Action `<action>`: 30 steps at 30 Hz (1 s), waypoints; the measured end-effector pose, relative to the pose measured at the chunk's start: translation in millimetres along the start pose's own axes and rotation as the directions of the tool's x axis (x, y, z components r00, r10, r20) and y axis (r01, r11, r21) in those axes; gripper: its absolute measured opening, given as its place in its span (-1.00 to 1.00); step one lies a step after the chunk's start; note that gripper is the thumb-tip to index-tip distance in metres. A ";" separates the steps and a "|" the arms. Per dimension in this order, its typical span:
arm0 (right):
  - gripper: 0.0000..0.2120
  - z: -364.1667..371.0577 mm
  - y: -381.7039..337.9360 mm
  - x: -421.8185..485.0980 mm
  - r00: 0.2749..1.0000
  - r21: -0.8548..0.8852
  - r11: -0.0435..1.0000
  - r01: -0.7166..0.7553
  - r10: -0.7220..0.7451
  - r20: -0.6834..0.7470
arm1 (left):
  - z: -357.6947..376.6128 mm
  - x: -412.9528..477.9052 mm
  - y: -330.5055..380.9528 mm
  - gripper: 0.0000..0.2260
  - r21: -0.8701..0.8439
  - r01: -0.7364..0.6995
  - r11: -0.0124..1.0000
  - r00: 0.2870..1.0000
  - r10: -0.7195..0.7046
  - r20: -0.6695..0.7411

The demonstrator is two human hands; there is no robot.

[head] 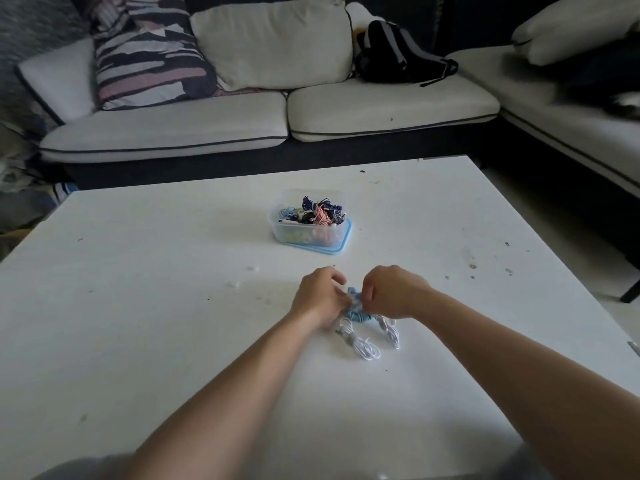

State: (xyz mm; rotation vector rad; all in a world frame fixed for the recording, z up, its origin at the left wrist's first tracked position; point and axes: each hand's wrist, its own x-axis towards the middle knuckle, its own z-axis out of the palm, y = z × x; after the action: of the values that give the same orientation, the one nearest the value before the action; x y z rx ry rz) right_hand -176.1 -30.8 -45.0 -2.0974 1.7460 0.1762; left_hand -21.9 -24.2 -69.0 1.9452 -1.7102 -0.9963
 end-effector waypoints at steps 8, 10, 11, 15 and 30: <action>-0.76 -15.4 -19.9 -0.6 0.984 0.383 0.923 -0.037 0.101 -0.146 | -27.2 -16.7 4.1 -0.82 -0.322 -0.070 0.944 0.993 0.036 -0.113; -0.77 -21.3 -26.9 -7.5 0.976 0.578 0.816 -0.017 0.139 -0.168 | -35.8 -23.3 6.2 -0.82 -0.366 -0.093 0.926 0.989 0.043 -0.144; -0.80 -24.5 -31.2 -11.8 0.973 0.683 0.731 0.001 0.157 -0.169 | -40.6 -27.1 7.9 -0.82 -0.382 -0.106 0.918 0.986 0.046 -0.161; -0.88 -30.3 -47.1 -27.3 0.972 0.861 0.498 0.106 0.129 -0.194 | -53.8 -43.9 8.6 -0.84 -0.412 -0.135 0.901 0.983 0.069 -0.170; -0.88 -1.5 -46.8 -6.4 0.978 0.906 0.412 0.096 0.132 -0.163 | -99.4 -25.5 -45.3 -0.80 -0.281 0.071 0.957 0.996 -0.083 -0.029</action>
State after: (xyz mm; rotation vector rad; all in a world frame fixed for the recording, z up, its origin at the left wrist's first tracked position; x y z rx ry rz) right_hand -132.6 -19.2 -30.9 -1.2445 1.4084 -0.8741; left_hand 80.0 -8.1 -25.0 1.8449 -1.3943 -1.1491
